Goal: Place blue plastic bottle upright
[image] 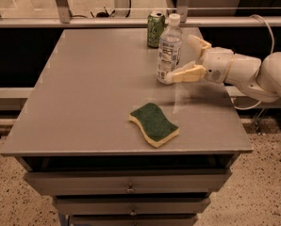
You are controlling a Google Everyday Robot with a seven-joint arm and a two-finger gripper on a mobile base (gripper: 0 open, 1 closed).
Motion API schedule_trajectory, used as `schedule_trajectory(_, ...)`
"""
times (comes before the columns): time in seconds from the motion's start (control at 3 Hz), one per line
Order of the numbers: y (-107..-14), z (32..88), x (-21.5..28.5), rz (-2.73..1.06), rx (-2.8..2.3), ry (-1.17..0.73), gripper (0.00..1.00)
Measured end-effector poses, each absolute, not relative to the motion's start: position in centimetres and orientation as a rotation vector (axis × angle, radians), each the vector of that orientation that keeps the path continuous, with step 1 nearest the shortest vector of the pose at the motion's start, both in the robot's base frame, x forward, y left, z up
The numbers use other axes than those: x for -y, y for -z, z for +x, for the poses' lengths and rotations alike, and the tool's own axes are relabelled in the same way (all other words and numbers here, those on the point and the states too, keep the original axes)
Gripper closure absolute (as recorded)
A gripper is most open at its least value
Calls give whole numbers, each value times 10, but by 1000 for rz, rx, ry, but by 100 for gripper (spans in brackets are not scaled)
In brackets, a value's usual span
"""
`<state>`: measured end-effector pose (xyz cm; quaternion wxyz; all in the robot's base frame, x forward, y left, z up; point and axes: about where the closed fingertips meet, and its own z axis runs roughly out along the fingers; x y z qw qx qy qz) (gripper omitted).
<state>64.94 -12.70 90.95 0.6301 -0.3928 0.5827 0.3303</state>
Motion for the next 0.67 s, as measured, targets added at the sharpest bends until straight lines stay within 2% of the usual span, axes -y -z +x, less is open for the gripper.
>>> schedule_trajectory(0.33,-922,639,164,-966,-1411,-674,0)
schedule_trajectory(0.67,-958,594,271,-998,-1574,-455,0)
